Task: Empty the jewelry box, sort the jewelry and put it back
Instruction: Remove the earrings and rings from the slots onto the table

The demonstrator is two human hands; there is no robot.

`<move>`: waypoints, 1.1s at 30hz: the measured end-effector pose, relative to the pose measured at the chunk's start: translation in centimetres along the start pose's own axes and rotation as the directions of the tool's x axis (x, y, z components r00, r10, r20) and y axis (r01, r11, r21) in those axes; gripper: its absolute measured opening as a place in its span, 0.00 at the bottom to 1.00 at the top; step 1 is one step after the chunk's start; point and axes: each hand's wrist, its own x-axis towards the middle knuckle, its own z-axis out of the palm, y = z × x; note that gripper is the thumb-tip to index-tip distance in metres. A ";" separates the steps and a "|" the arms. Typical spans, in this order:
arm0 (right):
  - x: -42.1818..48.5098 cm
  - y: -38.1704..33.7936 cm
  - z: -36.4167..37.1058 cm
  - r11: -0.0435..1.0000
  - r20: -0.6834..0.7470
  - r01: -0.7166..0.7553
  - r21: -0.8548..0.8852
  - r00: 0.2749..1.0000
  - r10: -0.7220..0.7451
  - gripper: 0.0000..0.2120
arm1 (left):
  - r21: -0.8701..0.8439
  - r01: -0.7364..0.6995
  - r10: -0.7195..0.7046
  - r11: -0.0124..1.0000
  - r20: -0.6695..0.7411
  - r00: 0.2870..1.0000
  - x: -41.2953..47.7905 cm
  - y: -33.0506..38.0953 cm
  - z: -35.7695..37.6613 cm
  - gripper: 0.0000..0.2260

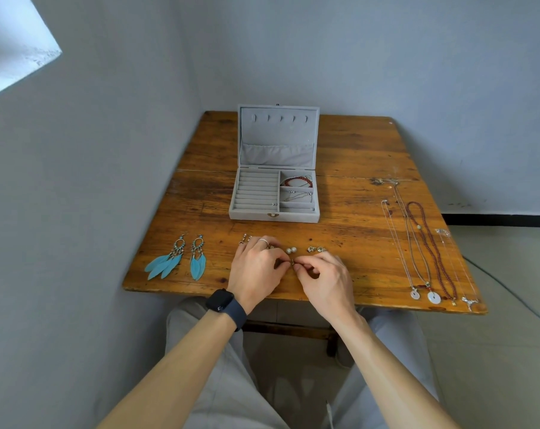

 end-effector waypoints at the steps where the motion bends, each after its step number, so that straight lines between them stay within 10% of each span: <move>1: 0.0 0.0 0.0 1.000 0.005 -0.003 0.001 1.000 0.003 0.07 | -0.004 -0.001 0.001 1.000 -0.002 1.000 0.0 -0.1 0.0 0.06; 33: 12.1 -2.8 -1.4 0.982 0.190 0.172 -0.077 0.969 -0.155 0.12 | 0.083 -0.007 0.002 0.997 0.062 0.998 9.7 -5.3 -4.2 0.21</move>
